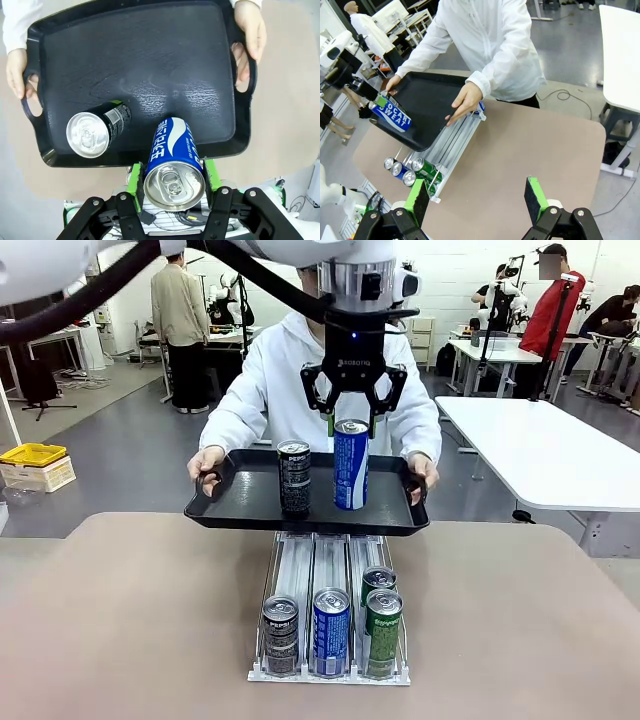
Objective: Retrieve and hand over the desired beverage to the person.
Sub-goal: Place the picked can on the Handle tray extended by the person.
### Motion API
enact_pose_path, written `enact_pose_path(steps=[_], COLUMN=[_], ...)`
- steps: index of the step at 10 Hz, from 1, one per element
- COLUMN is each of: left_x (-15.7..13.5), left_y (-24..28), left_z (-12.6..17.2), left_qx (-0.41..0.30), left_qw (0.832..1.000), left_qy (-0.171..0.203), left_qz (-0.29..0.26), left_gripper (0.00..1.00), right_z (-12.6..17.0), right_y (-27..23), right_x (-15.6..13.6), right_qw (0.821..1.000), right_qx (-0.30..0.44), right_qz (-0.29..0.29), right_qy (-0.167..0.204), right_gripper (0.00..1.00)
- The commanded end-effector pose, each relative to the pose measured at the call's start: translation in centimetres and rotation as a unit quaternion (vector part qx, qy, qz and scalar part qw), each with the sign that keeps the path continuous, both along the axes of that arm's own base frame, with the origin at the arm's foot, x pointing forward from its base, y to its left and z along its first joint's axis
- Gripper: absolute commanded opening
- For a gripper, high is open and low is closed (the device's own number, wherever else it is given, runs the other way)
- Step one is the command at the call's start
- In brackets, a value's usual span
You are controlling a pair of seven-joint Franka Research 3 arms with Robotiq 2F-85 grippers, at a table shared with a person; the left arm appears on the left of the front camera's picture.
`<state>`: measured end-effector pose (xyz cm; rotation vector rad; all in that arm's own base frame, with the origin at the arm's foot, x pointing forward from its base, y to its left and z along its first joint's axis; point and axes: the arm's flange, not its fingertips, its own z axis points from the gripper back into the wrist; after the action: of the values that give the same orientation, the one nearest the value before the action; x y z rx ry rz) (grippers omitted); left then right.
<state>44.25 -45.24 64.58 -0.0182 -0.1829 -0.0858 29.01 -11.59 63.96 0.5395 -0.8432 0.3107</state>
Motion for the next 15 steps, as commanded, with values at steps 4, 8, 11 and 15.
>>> enact_pose_path(steps=[4,8,11,15], left_x=[1.6,1.8,1.8,1.8], left_y=[-1.8,-1.7,-1.6,-1.5], left_z=[-1.0,-2.0,-2.1,-2.0], left_qx=[0.018,0.020,0.013,0.014], left_qw=[1.000,0.999,0.999,0.999], left_qy=[0.019,0.034,0.040,0.040], left_qz=[-0.015,-0.012,-0.016,-0.023], left_gripper=[0.58,0.58,1.00,1.00], right_z=[-0.1,-0.1,-0.1,-0.1], right_y=[0.1,0.1,0.1,0.1], right_x=[0.2,0.2,0.2,0.2], right_qw=[1.000,1.000,1.000,1.000], right_qx=[0.012,0.012,0.012,0.012], right_qz=[0.010,0.010,0.010,0.010], right_qy=[-0.003,-0.003,-0.003,-0.003], right_gripper=[1.00,1.00,1.00,1.00])
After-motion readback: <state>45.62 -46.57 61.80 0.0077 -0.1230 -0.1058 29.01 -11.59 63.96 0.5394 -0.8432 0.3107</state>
